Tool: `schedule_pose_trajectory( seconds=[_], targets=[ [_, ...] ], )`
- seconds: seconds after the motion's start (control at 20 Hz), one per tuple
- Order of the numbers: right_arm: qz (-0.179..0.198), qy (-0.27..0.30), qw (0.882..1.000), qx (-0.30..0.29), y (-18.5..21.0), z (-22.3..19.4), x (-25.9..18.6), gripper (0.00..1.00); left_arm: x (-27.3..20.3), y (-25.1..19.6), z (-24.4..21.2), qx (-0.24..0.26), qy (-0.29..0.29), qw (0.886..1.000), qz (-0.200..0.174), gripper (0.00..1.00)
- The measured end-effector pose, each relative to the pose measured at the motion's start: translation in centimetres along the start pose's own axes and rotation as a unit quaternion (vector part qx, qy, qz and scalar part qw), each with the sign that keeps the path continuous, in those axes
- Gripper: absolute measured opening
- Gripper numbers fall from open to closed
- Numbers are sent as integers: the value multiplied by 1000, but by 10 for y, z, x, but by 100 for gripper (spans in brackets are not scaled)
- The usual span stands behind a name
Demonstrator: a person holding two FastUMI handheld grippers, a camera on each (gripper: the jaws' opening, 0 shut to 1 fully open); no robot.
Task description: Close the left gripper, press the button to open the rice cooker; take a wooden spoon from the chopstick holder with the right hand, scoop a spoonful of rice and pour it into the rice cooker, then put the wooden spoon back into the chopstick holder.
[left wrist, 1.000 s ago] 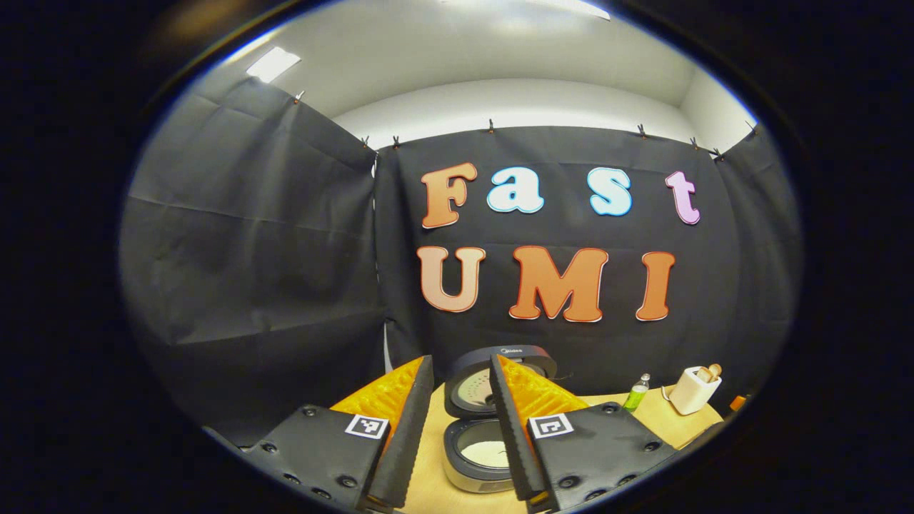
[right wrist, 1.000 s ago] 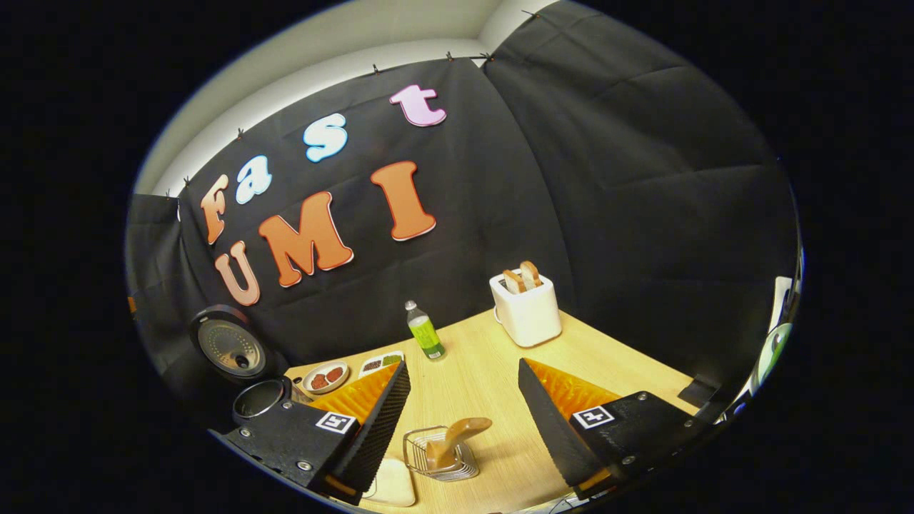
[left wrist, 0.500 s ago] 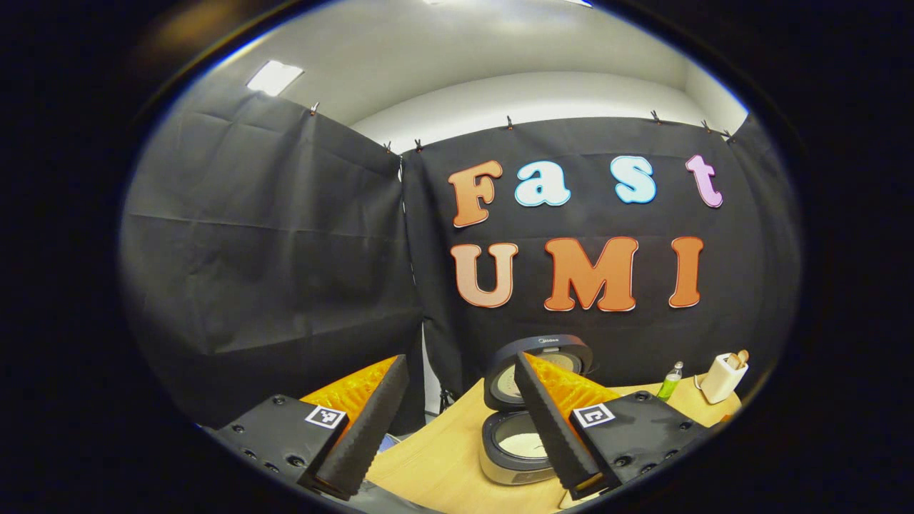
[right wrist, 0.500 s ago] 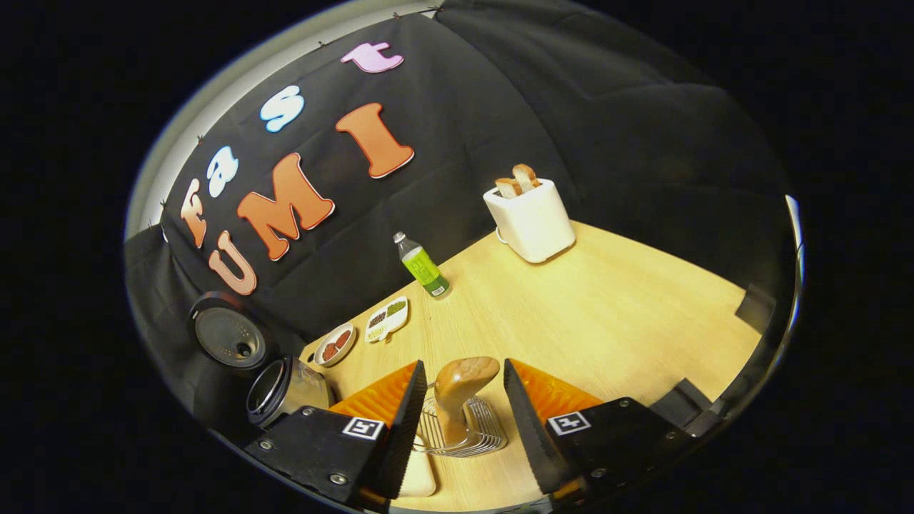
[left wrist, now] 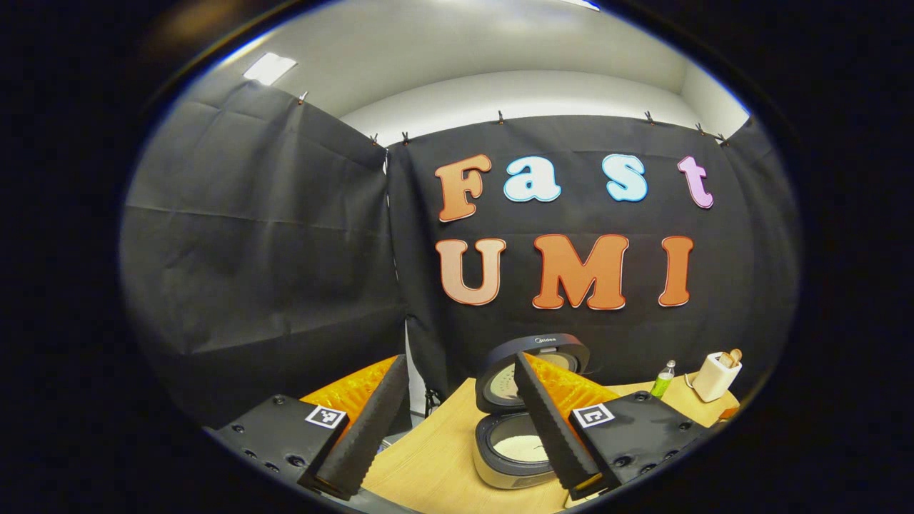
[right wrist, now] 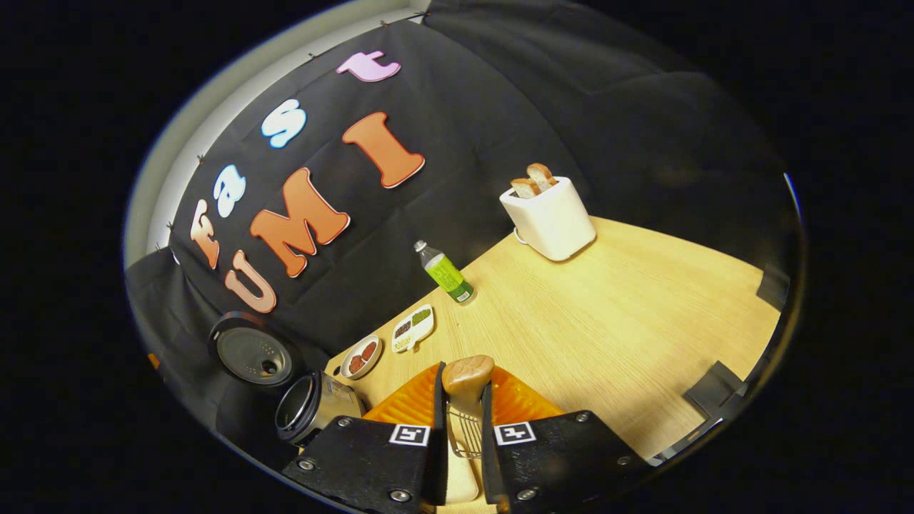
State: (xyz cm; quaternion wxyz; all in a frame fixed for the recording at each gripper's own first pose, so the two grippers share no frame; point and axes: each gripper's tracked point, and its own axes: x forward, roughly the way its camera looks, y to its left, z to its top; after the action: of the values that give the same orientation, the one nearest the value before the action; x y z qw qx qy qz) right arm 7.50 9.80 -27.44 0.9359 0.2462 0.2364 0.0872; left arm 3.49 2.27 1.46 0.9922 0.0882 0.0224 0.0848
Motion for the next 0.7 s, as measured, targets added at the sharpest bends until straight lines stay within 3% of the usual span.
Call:
schedule_pose_trajectory(
  seconds=[0.35, 0.6, 0.65, 0.7],
  targets=[
    [13, -62, 996, -69, 69, 48, -40, 14, 31, 12, -19, -7, 17, 999, -48, 100],
    [53, -80, 985, -140, 139, 34, -66, 14, 50, 32, -29, -29, 26, 997, -69, 99],
    [60, -78, 983, -156, 150, 26, -67, 19, 54, 35, -30, -29, 26, 997, -72, 99],
    [64, -75, 981, -170, 159, 16, -66, 14, 58, 39, -31, -27, 26, 997, -75, 99]
  ],
)
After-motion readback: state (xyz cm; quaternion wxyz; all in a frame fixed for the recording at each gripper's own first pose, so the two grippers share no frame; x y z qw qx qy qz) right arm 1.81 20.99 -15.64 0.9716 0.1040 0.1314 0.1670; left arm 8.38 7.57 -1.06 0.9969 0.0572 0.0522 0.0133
